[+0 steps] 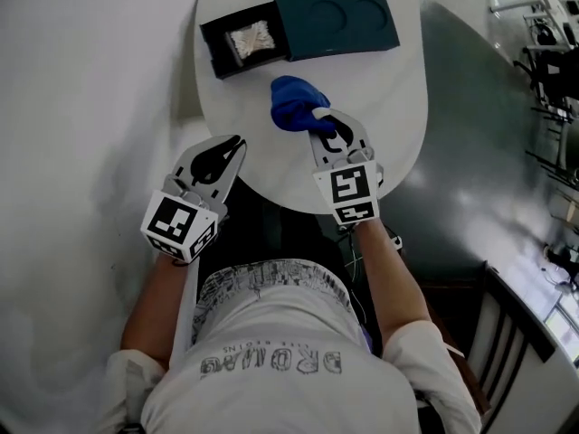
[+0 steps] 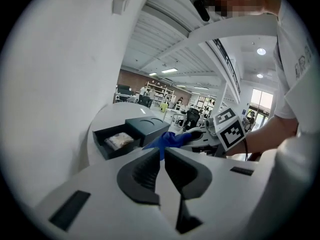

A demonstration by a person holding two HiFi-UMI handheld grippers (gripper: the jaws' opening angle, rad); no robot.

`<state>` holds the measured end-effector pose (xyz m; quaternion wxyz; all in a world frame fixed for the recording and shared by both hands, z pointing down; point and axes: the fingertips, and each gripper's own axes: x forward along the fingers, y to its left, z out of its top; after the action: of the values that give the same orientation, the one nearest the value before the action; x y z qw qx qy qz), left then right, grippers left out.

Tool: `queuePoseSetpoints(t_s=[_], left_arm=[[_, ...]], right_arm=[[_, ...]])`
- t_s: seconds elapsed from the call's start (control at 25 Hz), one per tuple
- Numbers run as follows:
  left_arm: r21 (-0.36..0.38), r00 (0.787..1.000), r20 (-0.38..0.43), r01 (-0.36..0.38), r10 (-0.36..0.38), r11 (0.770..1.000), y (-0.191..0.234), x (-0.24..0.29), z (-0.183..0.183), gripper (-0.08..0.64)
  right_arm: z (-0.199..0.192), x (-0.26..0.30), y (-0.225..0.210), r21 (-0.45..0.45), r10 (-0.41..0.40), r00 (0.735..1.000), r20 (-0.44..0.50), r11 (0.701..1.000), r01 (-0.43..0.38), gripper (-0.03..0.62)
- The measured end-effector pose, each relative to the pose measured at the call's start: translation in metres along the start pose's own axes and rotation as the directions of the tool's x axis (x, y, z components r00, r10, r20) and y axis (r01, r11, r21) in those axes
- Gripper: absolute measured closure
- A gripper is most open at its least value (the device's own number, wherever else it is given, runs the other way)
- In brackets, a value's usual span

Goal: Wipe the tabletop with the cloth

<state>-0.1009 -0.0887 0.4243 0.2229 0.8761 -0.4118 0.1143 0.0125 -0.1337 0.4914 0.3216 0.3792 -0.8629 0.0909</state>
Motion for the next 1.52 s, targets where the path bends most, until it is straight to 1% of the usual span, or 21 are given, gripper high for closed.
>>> queuePoseSetpoints(t_s=[0.2,0.32,0.48,0.64,0.84,1.08,1.32,1.52], left_arm=[[-0.035,0.997,0.022,-0.066,0.067,0.997,0.029,-0.037,-0.007,0.512],[-0.057,0.994,0.034,-0.101,0.103,0.993,0.039,-0.056,-0.014,0.512],[-0.083,0.990,0.040,-0.133,0.137,0.988,0.047,-0.074,-0.022,0.512],[-0.097,0.988,0.036,-0.147,0.151,0.984,0.050,-0.082,-0.028,0.514],[-0.101,0.987,0.028,-0.154,0.157,0.983,0.052,-0.086,-0.032,0.514],[-0.091,0.990,0.020,-0.136,0.138,0.987,0.046,-0.082,-0.029,0.514],[-0.062,0.996,0.007,-0.093,0.094,0.994,0.035,-0.059,-0.024,0.514],[-0.036,0.999,-0.015,-0.042,0.042,0.998,0.013,-0.034,-0.022,0.514]], right_arm=[[0.029,0.026,0.061,-0.068,0.108,0.994,0.014,0.992,-0.107,0.514],[0.035,0.038,0.092,-0.105,0.166,0.986,0.003,0.981,-0.165,0.514],[0.024,0.055,0.125,-0.129,0.221,0.974,-0.040,0.966,-0.225,0.514],[0.001,0.070,0.140,-0.122,0.252,0.963,-0.100,0.957,-0.263,0.514],[-0.020,0.077,0.147,-0.120,0.275,0.950,-0.152,0.948,-0.293,0.514],[-0.020,0.076,0.149,-0.119,0.282,0.945,-0.166,0.945,-0.303,0.514],[-0.032,0.069,0.127,-0.097,0.250,0.954,-0.164,0.959,-0.268,0.514],[-0.050,0.053,0.092,-0.041,0.203,0.966,-0.158,0.976,-0.212,0.514]])
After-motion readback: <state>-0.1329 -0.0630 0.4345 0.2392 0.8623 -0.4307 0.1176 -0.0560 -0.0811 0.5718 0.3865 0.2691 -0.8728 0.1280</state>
